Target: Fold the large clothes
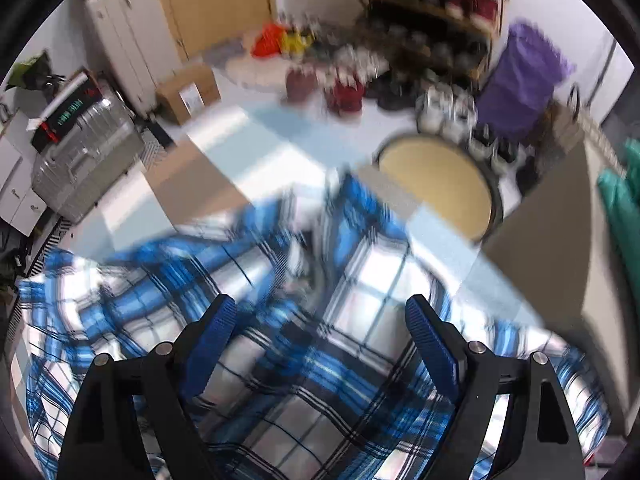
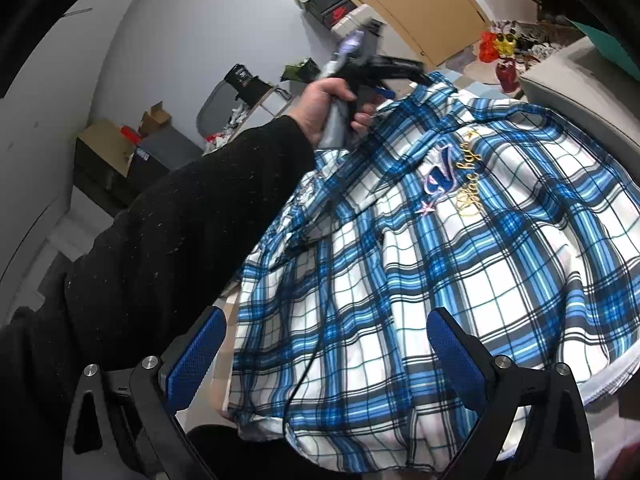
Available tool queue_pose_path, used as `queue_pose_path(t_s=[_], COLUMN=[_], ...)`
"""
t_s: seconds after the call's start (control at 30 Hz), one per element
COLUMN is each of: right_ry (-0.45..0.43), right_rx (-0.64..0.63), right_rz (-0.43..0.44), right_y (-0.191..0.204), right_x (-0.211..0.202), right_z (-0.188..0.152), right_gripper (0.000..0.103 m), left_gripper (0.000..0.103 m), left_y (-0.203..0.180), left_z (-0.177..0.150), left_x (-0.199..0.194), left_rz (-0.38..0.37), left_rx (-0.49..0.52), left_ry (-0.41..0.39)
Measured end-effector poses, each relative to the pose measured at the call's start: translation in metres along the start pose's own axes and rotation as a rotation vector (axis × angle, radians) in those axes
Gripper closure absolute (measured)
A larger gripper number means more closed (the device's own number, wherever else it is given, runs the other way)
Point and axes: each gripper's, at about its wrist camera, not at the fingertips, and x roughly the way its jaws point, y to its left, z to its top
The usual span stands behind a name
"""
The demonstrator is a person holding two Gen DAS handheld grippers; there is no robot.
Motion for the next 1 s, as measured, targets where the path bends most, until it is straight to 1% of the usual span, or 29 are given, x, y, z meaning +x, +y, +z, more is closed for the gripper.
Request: queue_pose_path(t_s=[0.03,0.07,0.1,0.13,0.17,0.2,0.23,0.27,0.3,0.33,0.4,0.47,0.53,0.57,0.63,0.67,0.77,0.83,0.9,0.93,0.97,1.0], right_ry=[-0.002,-0.003,-0.004,-0.004,-0.004,-0.004,-0.003,-0.002,-0.001,-0.001,0.002,0.005,0.005,0.006,0.007,0.009,0.016,0.019,0.021,0.023,0.025,0.027], right_rx=[-0.007,-0.009,-0.008,-0.006,-0.001,0.006,0.010,0.013,0.017,0.019,0.021,0.019,0.017,0.015,0.013,0.013,0.019,0.020,0.019,0.017,0.017,0.017], right_rz=[-0.002,-0.001,-0.001,-0.002,0.000,0.002,0.003,0.005,0.005,0.005,0.008,0.009,0.010,0.010,0.007,0.006,0.004,0.006,0.007,0.007,0.008,0.009], right_y=[0.002,0.002,0.002,0.001,0.000,-0.001,-0.003,-0.004,-0.005,-0.005,-0.005,-0.005,-0.004,-0.003,-0.003,-0.004,-0.005,-0.005,-0.004,-0.004,-0.003,-0.003], right_x=[0.000,-0.001,-0.001,-0.001,-0.001,-0.001,0.000,0.000,0.000,0.000,0.000,0.001,0.002,0.002,0.003,0.003,0.004,0.005,0.005,0.005,0.006,0.006], right_z=[-0.001,-0.001,-0.001,-0.001,-0.001,0.000,0.000,0.001,0.001,0.001,0.001,0.000,-0.001,-0.001,-0.003,-0.004,-0.005,-0.005,-0.005,-0.005,-0.005,-0.005], right_gripper=[0.001,0.001,0.001,0.001,0.001,0.001,0.001,0.001,0.001,0.001,0.001,0.001,0.001,0.001,0.001,0.001,0.001,0.001,0.001,0.001,0.001,0.001], left_gripper=[0.022,0.026,0.034,0.054,0.065,0.084,0.096,0.096,0.102,0.103,0.103,0.103,0.103,0.103,0.103,0.103,0.103,0.102,0.102,0.102,0.102,0.102], left_y=[-0.005,-0.009,-0.015,-0.017,-0.019,-0.020,-0.019,-0.018,-0.018,-0.017,-0.012,-0.010,-0.011,-0.008,-0.008,-0.007,-0.007,-0.009,-0.006,-0.006,-0.006,-0.005], left_z=[-0.003,-0.005,-0.007,-0.005,-0.004,-0.001,0.000,0.002,0.002,0.003,0.005,0.007,0.002,0.003,0.003,0.003,-0.002,-0.003,-0.002,-0.002,0.000,0.000], left_x=[0.011,0.019,0.021,0.019,0.018,0.016,0.015,0.014,0.011,0.008,0.003,0.002,0.004,0.007,0.006,0.007,0.005,0.007,0.008,0.009,0.010,0.010], left_rz=[0.045,0.083,0.090,0.081,0.070,0.090,0.109,0.122,0.124,0.143,0.136,0.163,0.195,0.201,0.190,0.187,0.225,0.283,0.332,0.379,0.446,0.490], left_rx=[0.023,0.044,0.066,0.070,0.074,0.077,0.083,0.094,0.102,0.107,0.074,0.065,0.054,0.031,-0.003,-0.005,0.017,0.043,0.047,0.052,0.065,0.072], left_ry=[0.035,0.058,0.053,0.038,0.037,0.035,0.031,0.027,0.018,-0.002,-0.020,-0.039,-0.043,-0.036,-0.041,-0.047,-0.041,-0.033,-0.018,-0.008,-0.010,-0.013])
